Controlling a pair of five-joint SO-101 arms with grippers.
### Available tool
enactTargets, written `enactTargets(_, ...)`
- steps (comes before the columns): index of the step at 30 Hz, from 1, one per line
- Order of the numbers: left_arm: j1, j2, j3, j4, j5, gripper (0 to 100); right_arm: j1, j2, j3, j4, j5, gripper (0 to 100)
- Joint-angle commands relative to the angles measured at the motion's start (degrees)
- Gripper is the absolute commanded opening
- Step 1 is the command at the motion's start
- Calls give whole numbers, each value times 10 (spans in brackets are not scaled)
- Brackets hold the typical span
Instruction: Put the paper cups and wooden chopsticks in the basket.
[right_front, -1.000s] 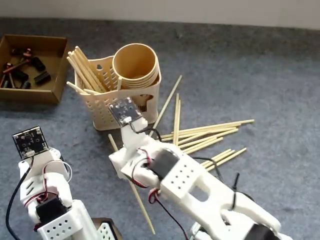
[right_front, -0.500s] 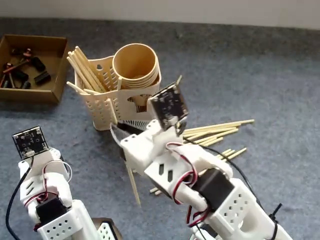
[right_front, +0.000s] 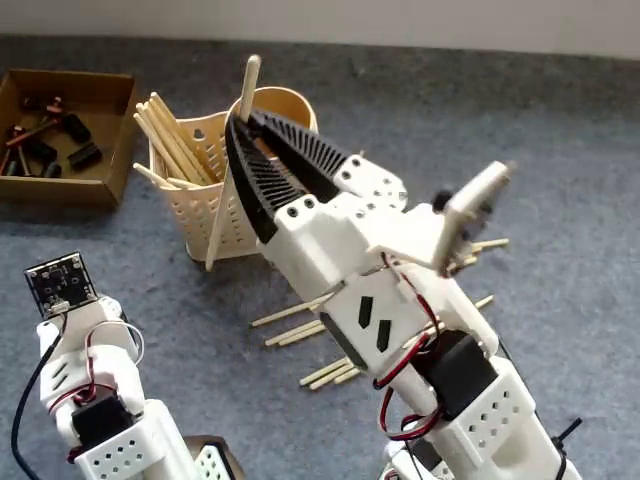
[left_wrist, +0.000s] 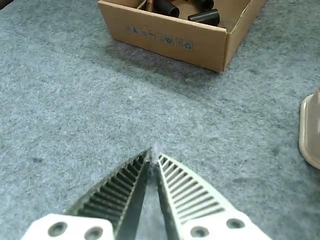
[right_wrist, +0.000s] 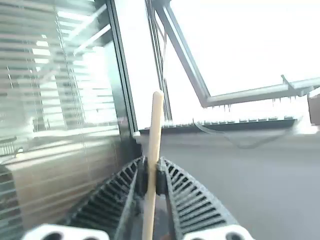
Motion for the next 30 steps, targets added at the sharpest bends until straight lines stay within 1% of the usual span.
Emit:
enactTargets(1, -4, -6, -23, -14, 3, 14, 9, -6, 0, -104, 56, 5)
enactTargets(7, -4, -6, -23, -14, 3, 14, 9, 42, 27, -219, 94, 5)
enactTargets(18, -4, -6, -23, -14, 3, 14, 10, 189, 28, -373, 189, 5)
enactTargets(22, -4, -6, -23, -14, 3, 14, 10, 233, 28, -400, 218, 5)
enactTargets(30, -4, -6, -23, -14, 3, 14, 15, 310, 29, -400, 240, 5)
